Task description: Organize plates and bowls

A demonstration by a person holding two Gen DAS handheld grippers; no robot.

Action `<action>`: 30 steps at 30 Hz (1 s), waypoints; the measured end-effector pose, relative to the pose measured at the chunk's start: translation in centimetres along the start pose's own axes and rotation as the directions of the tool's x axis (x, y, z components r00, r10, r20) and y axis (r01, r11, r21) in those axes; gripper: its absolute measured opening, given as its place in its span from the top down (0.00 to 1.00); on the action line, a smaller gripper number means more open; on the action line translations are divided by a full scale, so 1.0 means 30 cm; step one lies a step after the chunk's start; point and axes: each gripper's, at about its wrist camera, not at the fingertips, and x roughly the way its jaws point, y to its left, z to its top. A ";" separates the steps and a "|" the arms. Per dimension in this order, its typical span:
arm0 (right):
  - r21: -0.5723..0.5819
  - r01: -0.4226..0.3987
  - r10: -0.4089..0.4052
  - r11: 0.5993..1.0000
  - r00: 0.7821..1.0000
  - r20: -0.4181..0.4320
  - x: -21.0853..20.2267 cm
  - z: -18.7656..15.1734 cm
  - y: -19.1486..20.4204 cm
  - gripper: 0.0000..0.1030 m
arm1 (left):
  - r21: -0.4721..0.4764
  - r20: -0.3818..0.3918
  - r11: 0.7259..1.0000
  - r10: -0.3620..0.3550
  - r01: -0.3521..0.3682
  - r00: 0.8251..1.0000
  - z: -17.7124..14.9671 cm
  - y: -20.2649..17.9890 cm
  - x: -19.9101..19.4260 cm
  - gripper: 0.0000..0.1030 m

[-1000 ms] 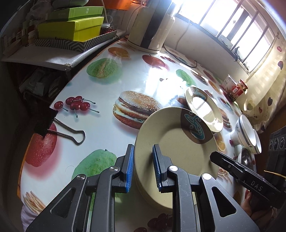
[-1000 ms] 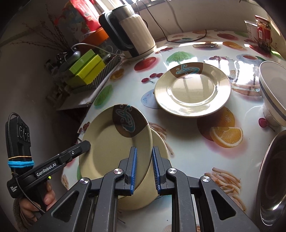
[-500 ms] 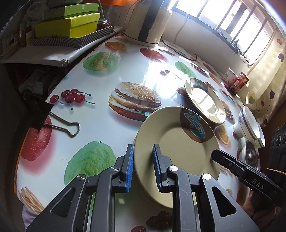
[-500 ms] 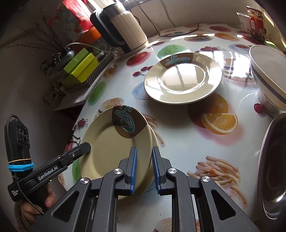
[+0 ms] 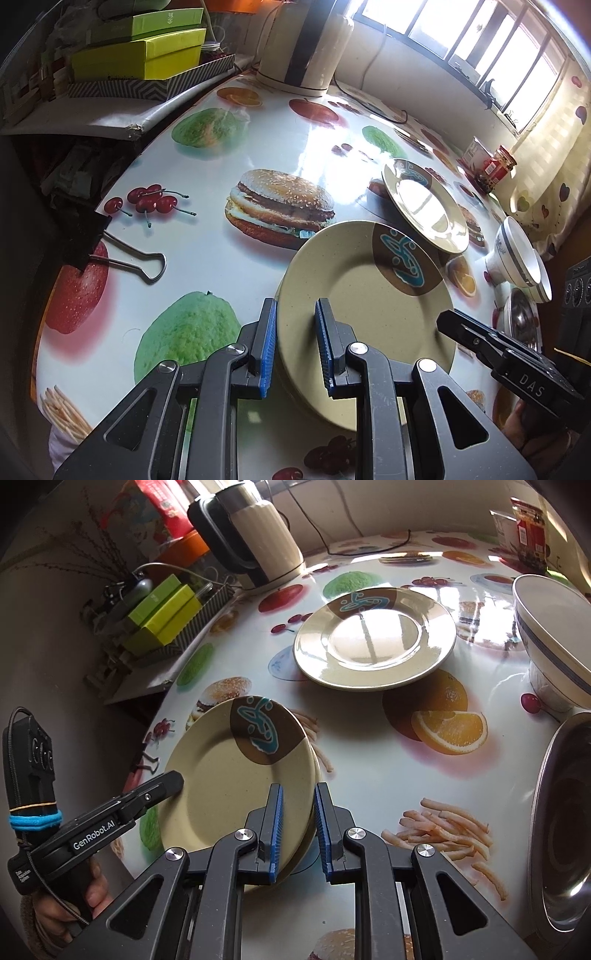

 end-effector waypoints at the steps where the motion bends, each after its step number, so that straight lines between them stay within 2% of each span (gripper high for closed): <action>1: -0.002 0.003 -0.003 1.000 1.000 0.002 0.000 0.000 0.000 0.82 | 0.003 0.001 1.000 0.006 -0.006 1.000 0.000 -0.001 0.001 0.79; 15: -0.025 0.018 -0.017 1.000 1.000 0.011 -0.001 -0.002 0.011 0.81 | -0.008 0.001 1.000 0.005 -0.005 1.000 -0.006 0.010 0.003 0.79; 19: -0.024 0.017 -0.017 1.000 1.000 0.012 -0.003 -0.003 0.012 0.81 | 0.003 0.012 0.999 0.048 -0.048 0.999 -0.010 0.007 -0.002 0.79; 23: -0.030 0.025 -0.024 0.999 0.999 0.023 -0.009 0.001 0.013 0.72 | 0.012 0.030 0.997 0.075 -0.076 0.997 -0.008 0.006 -0.012 0.79; 30: -0.035 0.055 -0.054 0.998 0.997 0.054 -0.030 0.014 0.015 0.65 | 0.037 0.079 0.993 0.108 -0.111 0.991 0.016 -0.011 -0.046 0.79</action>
